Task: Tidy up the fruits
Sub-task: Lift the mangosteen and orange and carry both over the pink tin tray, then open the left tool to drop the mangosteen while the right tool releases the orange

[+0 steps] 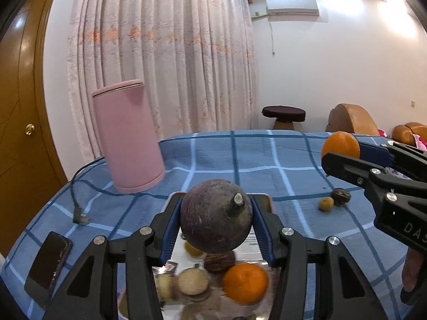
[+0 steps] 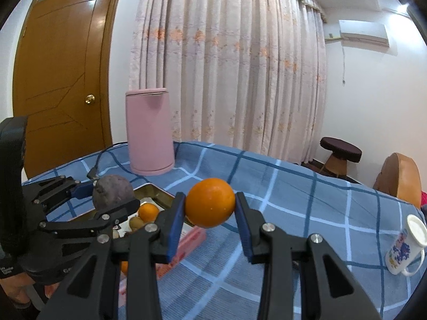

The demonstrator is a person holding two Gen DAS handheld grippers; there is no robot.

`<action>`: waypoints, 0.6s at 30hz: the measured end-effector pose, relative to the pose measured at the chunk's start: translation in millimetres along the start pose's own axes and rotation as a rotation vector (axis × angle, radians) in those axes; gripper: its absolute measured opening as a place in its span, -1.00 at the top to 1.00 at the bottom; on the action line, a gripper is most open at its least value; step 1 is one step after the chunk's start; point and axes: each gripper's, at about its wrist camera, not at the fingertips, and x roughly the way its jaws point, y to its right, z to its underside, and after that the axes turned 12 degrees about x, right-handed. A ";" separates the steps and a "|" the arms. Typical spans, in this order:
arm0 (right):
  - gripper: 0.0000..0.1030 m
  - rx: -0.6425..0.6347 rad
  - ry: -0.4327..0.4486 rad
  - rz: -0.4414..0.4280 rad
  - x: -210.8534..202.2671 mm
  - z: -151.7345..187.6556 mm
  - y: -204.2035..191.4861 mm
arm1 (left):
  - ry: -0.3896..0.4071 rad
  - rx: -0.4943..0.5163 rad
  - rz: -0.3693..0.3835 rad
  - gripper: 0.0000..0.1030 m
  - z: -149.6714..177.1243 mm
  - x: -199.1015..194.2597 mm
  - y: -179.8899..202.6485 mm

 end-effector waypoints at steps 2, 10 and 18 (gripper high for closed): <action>0.23 -0.008 -0.009 -0.010 6.2 -0.1 -6.9 | -0.009 -0.010 -0.003 -0.02 2.2 0.8 -7.6; 0.23 -0.036 -0.045 -0.054 26.9 3.6 -32.7 | -0.050 -0.043 -0.033 -0.02 13.4 5.5 -36.9; 0.23 -0.033 -0.118 -0.084 50.0 17.3 -46.4 | -0.087 -0.036 -0.019 -0.02 25.8 8.7 -43.3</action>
